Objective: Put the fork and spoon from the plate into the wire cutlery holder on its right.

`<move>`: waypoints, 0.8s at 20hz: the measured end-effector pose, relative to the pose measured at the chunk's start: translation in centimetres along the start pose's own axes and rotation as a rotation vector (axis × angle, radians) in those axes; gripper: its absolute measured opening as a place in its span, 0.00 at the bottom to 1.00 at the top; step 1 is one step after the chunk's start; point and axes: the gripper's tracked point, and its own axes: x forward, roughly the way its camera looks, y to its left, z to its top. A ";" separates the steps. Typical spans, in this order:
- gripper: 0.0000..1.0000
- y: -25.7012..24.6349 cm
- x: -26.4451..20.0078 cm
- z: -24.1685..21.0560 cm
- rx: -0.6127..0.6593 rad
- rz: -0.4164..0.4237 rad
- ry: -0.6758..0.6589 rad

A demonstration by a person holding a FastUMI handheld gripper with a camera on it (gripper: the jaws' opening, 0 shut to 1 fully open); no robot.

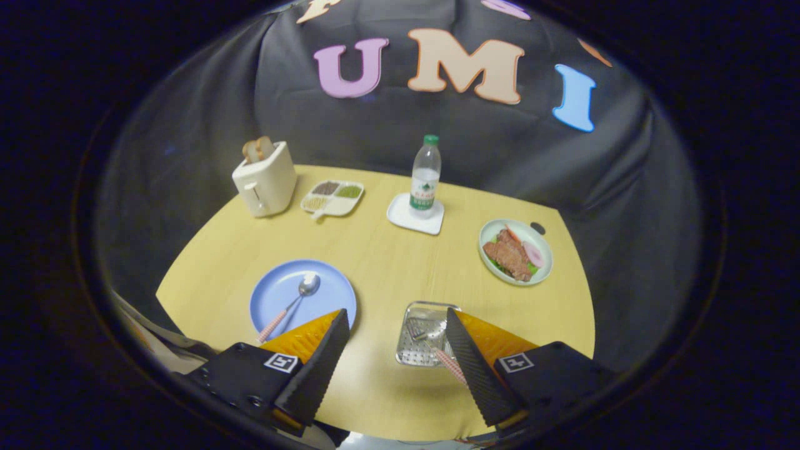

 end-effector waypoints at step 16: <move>0.99 10.9 0.8 -2.3 0.071 -0.125 -0.210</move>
